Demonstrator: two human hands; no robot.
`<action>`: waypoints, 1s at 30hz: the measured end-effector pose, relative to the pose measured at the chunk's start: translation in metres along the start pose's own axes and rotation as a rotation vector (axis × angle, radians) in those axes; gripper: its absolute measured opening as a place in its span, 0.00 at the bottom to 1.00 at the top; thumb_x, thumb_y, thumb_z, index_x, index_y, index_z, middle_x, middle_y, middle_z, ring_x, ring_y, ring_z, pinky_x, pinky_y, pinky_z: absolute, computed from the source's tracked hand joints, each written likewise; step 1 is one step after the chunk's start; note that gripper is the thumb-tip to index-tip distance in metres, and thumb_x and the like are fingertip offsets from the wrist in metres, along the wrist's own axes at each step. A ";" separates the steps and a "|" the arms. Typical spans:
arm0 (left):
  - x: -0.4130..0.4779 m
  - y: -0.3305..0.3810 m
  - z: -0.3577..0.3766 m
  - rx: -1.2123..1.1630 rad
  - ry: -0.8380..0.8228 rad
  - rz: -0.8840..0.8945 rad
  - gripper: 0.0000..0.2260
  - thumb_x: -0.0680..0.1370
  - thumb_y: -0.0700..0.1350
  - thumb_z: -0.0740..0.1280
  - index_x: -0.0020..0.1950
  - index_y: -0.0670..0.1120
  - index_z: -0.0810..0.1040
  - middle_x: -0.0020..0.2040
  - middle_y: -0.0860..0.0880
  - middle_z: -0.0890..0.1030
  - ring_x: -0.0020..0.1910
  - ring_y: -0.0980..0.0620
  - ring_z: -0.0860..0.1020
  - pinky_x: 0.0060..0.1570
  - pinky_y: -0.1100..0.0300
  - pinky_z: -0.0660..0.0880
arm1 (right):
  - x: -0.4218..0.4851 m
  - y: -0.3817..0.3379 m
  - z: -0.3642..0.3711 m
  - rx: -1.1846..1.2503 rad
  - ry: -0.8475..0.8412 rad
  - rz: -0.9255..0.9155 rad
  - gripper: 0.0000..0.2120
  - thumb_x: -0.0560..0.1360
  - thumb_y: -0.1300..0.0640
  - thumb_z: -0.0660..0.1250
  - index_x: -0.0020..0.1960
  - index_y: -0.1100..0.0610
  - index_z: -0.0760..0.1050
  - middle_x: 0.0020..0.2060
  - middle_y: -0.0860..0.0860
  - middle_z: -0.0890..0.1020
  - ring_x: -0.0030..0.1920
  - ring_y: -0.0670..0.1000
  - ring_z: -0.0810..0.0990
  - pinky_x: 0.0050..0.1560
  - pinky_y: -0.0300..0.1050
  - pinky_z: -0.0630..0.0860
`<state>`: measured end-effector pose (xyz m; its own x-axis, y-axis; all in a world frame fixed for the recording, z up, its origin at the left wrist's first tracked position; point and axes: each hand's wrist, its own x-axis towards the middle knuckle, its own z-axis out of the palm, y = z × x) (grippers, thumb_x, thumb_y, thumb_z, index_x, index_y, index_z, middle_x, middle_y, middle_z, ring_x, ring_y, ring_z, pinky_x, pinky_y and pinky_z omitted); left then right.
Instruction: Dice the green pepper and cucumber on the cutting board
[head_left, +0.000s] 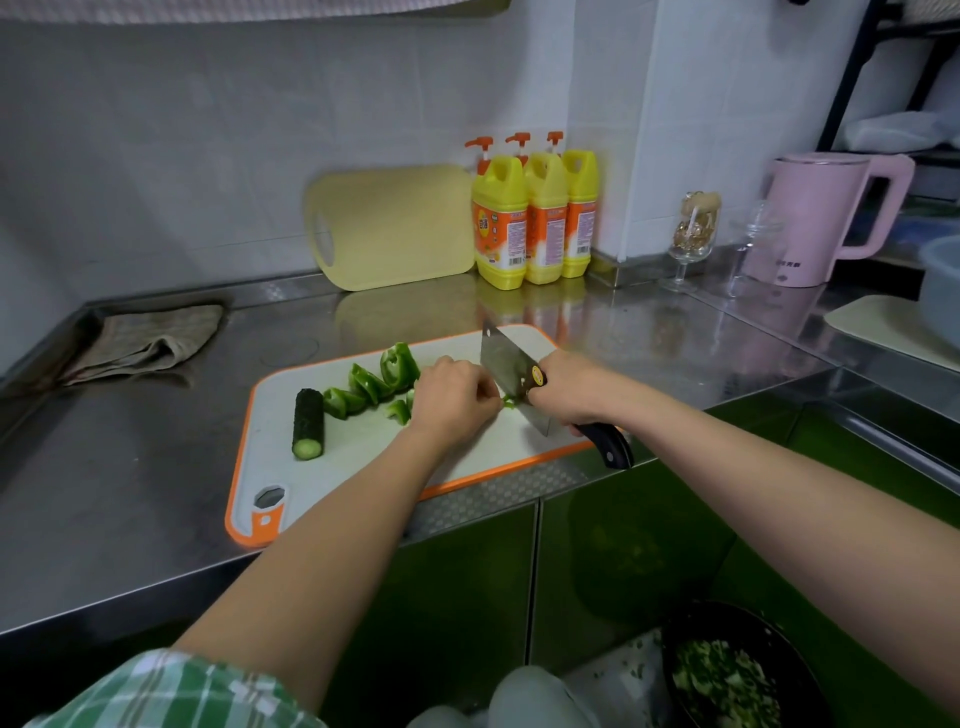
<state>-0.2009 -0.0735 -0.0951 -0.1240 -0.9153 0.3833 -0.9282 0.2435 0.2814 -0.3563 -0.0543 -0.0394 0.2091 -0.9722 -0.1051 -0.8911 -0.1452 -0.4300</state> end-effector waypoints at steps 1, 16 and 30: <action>0.000 0.000 0.000 -0.009 0.002 -0.003 0.05 0.72 0.48 0.70 0.44 0.50 0.84 0.43 0.48 0.84 0.49 0.45 0.77 0.44 0.54 0.73 | 0.003 -0.001 0.002 -0.022 -0.001 0.008 0.04 0.74 0.64 0.59 0.44 0.63 0.72 0.33 0.61 0.78 0.28 0.59 0.78 0.31 0.47 0.77; -0.007 -0.007 -0.004 -0.061 -0.006 0.005 0.05 0.72 0.49 0.71 0.43 0.49 0.84 0.38 0.52 0.82 0.48 0.48 0.73 0.41 0.57 0.70 | 0.005 -0.001 0.004 0.043 0.005 0.012 0.04 0.76 0.63 0.58 0.46 0.62 0.70 0.35 0.60 0.76 0.29 0.58 0.77 0.29 0.45 0.75; -0.008 -0.005 -0.003 -0.093 0.013 -0.059 0.07 0.72 0.51 0.74 0.44 0.48 0.85 0.42 0.48 0.84 0.52 0.46 0.73 0.46 0.53 0.73 | 0.006 -0.004 0.005 0.045 0.026 -0.001 0.05 0.75 0.63 0.58 0.41 0.61 0.69 0.32 0.60 0.76 0.25 0.57 0.76 0.25 0.41 0.72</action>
<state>-0.1942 -0.0662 -0.0972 -0.0644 -0.9247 0.3752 -0.8970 0.2184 0.3843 -0.3490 -0.0587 -0.0426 0.1989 -0.9766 -0.0817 -0.8719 -0.1383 -0.4697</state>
